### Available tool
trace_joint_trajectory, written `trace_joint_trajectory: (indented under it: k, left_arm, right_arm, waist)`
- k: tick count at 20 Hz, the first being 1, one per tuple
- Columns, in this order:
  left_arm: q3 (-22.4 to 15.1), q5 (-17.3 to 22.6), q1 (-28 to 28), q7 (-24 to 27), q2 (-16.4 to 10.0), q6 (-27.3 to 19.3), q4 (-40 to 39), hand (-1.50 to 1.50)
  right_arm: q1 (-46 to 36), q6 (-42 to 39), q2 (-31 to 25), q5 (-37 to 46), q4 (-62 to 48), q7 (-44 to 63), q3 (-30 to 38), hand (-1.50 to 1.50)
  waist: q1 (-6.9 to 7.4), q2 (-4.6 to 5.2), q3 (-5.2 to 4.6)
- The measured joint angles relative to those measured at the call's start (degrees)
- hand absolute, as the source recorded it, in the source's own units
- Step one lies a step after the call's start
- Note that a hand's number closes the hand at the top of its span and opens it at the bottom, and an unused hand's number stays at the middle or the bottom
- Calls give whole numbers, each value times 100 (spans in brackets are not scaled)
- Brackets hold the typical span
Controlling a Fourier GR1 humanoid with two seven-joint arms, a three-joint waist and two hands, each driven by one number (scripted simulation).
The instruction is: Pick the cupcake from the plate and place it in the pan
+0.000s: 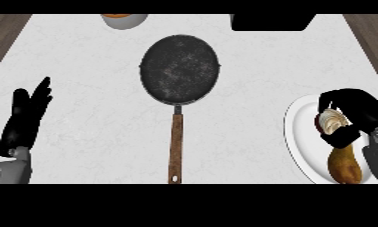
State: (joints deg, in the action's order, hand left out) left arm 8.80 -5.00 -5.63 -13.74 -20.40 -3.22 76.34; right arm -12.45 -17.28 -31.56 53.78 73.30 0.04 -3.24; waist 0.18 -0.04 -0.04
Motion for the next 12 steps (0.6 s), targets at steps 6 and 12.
trace_joint_trajectory:
  k: [6,12]
  left_arm:
    - [15,-161,-155,38,161,-48,-131,0]
    - [-23,-159,-222,-34,136,67,-54,0]
  right_arm:
    - [-159,-12,110,17,-116,-337,217,150]
    - [-1234,-117,-69,36,-1079,-1568,-12,150]
  waist:
    - [-4,5,2]
    - [136,40,10]
